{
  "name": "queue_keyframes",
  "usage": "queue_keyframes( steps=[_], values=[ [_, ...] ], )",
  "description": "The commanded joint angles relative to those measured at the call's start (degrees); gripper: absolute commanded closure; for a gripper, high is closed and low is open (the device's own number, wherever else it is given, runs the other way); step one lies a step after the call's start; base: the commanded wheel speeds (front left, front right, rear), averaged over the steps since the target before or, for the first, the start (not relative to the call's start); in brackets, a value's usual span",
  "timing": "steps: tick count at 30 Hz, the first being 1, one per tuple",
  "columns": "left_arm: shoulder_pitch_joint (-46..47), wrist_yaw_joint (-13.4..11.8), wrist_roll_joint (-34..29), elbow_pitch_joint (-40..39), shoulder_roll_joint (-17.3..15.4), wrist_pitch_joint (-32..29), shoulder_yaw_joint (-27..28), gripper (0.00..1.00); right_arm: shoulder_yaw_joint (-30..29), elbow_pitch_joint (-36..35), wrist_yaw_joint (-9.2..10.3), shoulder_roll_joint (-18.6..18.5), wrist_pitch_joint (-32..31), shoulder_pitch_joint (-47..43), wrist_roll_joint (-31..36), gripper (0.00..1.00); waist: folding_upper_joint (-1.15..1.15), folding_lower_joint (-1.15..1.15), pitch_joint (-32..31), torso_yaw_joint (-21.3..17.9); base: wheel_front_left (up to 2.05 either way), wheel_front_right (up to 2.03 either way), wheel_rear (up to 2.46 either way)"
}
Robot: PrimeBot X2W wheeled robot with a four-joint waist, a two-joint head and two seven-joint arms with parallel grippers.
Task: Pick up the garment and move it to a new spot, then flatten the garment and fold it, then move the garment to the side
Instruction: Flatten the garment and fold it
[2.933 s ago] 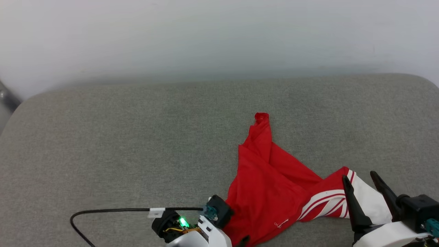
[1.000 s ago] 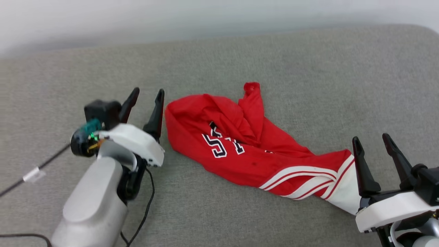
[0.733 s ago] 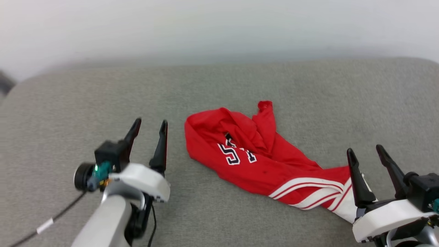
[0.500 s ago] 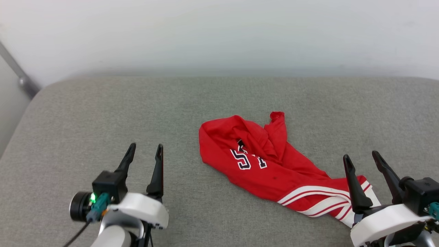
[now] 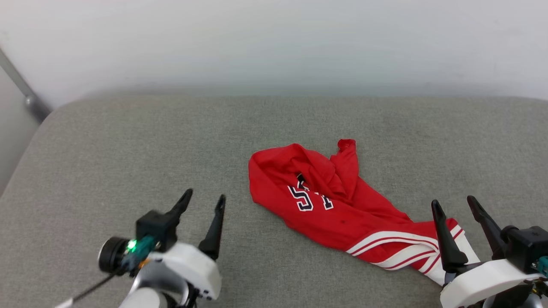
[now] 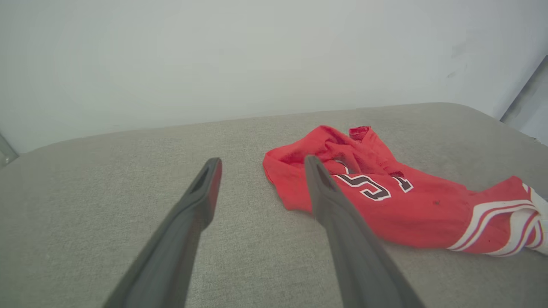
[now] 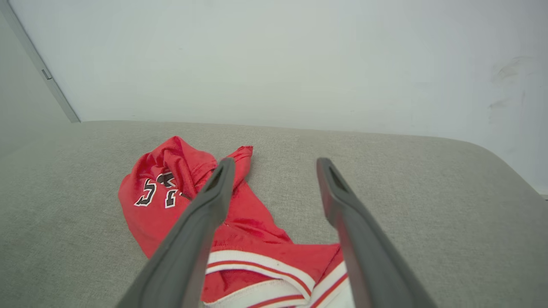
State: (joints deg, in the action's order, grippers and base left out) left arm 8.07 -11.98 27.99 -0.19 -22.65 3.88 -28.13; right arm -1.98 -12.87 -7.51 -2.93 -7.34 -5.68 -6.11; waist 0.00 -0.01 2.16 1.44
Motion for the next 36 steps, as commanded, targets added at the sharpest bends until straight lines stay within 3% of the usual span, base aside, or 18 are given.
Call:
queue_keyframes(
  steps=[1,12,20,27,28,29,31,36],
  values=[
    [2.2,1.2,0.6,-0.6,-0.2,-2.4,-0.9,0.0,-0.3,-0.2,0.04,0.1,-0.2,-0.2,-0.2,0.0,0.0,0.01,0.6,-0.3,0.0,0.0,0.0],
    [16.7,8.6,3.7,3.7,1.9,-23.6,-8.5,0.0,-0.2,-0.2,0.04,0.1,-0.5,1.9,-0.5,0.0,0.0,0.01,5.7,-4.4,0.0,0.0,0.0],
    [22.6,11.5,5.0,13.1,4.9,-30.7,-11.7,0.0,0.0,1.1,0.04,0.1,0.5,3.3,-1.7,0.0,0.0,0.01,10.0,-7.6,0.0,0.0,0.0],
    [22.3,13.3,7.3,20.5,5.7,-38.9,-15.1,0.0,0.0,2.7,0.04,0.1,1.4,3.2,-2.5,0.0,0.0,0.01,10.9,-8.9,0.0,0.0,0.0],
    [21.8,13.7,7.6,21.3,5.8,-40.0,-15.6,0.13,0.0,2.9,0.04,0.1,1.4,3.2,-2.5,0.0,0.0,0.01,10.8,-8.9,0.0,0.0,0.0],
    [21.3,14.0,8.1,22.1,5.9,-40.9,-16.1,0.52,0.0,3.1,0.04,0.1,1.5,3.2,-2.7,0.0,0.0,0.01,10.7,-8.9,0.0,0.0,0.0],
    [20.6,14.5,8.5,22.8,6.2,-40.9,-16.6,1.0,-0.1,3.4,0.04,0.1,1.5,3.0,-2.9,0.0,0.0,0.01,10.1,-8.8,0.0,0.0,0.0],
    [21.3,14.1,7.3,21.1,5.7,-36.2,-15.4,1.0,-1.1,3.6,0.04,0.1,1.0,2.4,-2.3,0.0,0.0,0.01,7.9,-7.2,0.0,0.0,0.0]
  ],
)
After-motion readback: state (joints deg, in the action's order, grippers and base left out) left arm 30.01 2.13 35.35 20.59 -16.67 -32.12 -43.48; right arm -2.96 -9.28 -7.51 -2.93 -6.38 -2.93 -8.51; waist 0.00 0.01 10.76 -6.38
